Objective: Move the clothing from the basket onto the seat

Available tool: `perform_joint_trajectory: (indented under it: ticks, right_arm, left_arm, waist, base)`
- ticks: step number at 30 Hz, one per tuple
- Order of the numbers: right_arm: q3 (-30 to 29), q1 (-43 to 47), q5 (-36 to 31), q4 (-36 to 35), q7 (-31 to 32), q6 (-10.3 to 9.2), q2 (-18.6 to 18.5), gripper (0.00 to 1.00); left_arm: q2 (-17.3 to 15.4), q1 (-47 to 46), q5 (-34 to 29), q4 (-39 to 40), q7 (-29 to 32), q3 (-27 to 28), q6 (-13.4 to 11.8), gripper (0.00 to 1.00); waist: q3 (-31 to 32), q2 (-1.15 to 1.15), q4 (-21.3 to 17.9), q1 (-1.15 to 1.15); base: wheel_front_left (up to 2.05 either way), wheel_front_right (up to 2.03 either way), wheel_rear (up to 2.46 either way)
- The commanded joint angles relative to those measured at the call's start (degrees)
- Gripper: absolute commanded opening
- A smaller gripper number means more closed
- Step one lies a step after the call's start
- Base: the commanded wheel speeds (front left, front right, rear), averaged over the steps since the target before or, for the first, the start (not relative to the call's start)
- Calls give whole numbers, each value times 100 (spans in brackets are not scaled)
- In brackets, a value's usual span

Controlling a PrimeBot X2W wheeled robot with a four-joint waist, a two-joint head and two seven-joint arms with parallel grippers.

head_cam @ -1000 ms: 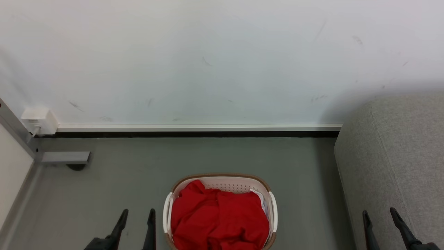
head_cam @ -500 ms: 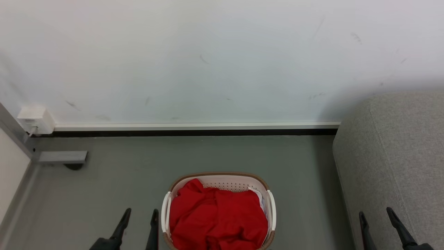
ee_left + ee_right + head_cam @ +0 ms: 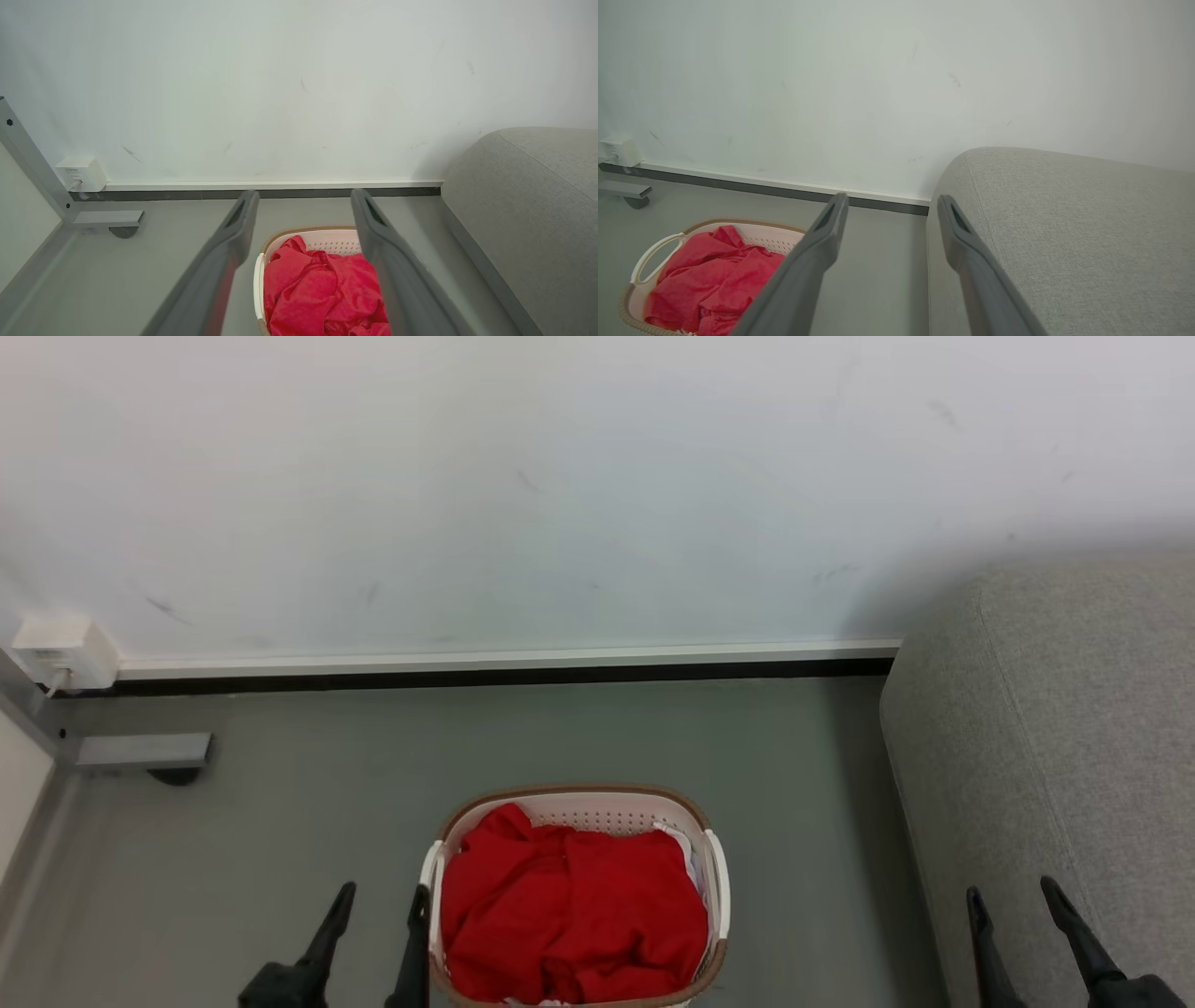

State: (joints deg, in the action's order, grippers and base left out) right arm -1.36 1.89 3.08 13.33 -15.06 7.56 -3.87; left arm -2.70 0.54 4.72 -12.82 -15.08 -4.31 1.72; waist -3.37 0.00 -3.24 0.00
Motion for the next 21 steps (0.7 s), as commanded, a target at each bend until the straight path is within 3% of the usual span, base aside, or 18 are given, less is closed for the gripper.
perform_joint_trajectory:
  ticks: [1,9,21]
  right_arm:
    - [10,-136,48,-45,-17,-14,-23,100]
    - [12,-544,159,-265,-10,-14,-27,100]
    - [100,-1660,190,-822,-9,-14,10,100]
  left_arm:
    - [-34,-153,57,15,-14,-24,-3,100]
    - [-33,-892,-74,-184,-10,-242,128,100]
    - [-71,-3474,-545,-2394,152,-934,425,100]
  waist:
    - [-145,0,-99,0]
    - [-945,0,-353,0]
    - [-2992,0,-767,0]
  base:
    - [0,0,0]
    - [0,0,0]
    - [0,0,0]
